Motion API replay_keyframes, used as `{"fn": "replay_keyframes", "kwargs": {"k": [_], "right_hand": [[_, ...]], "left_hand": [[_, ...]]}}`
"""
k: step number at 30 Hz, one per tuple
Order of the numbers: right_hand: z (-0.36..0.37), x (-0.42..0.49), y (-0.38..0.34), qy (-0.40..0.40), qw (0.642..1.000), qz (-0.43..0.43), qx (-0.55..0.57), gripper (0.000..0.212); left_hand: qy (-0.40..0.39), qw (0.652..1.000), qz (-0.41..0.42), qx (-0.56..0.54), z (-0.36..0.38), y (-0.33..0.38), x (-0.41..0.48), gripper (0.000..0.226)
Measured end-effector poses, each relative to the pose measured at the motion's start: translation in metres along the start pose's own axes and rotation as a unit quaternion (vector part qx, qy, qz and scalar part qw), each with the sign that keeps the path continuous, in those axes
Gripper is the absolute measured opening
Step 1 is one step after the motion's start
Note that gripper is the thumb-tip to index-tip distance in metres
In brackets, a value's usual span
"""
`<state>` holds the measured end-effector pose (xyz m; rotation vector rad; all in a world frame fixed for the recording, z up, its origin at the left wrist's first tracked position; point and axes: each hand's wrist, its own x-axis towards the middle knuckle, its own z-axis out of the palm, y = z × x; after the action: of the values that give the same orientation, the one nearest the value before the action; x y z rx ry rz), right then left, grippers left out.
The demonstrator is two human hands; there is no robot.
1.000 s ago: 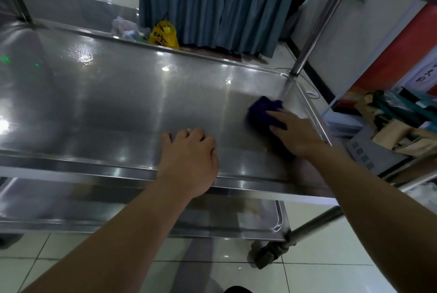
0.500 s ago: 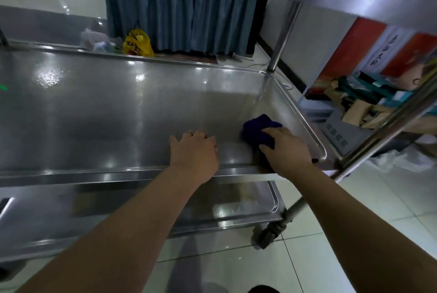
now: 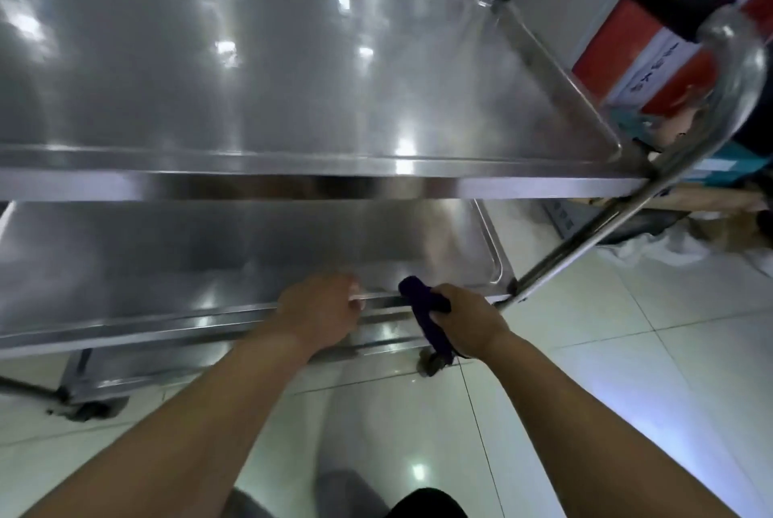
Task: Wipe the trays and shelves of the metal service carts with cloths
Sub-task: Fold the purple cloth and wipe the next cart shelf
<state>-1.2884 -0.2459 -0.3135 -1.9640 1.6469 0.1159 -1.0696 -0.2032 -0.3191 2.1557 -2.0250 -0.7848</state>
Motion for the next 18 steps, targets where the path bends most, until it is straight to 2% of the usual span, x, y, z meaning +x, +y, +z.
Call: {"fn": "replay_keyframes", "kwargs": {"k": [4, 9, 14, 18], "right_hand": [[-0.051, -0.06, 0.001, -0.05, 0.997, 0.01, 0.065, 0.03], [-0.116, -0.135, 0.023, -0.077, 0.977, 0.037, 0.194, 0.036], [-0.185, -0.191, 0.055, -0.05, 0.944, 0.056, 0.321, 0.031], [-0.233, -0.219, 0.08, 0.012, 0.924, 0.051, 0.379, 0.033]], "left_hand": [[-0.071, 0.997, -0.014, -0.021, -0.045, 0.039, -0.044, 0.017], [-0.064, 0.997, -0.012, -0.044, -0.096, 0.101, -0.095, 0.021], [-0.054, 0.997, 0.023, -0.053, -0.132, 0.188, -0.12, 0.025], [-0.058, 0.992, 0.068, -0.092, -0.149, 0.256, -0.12, 0.022]]}}
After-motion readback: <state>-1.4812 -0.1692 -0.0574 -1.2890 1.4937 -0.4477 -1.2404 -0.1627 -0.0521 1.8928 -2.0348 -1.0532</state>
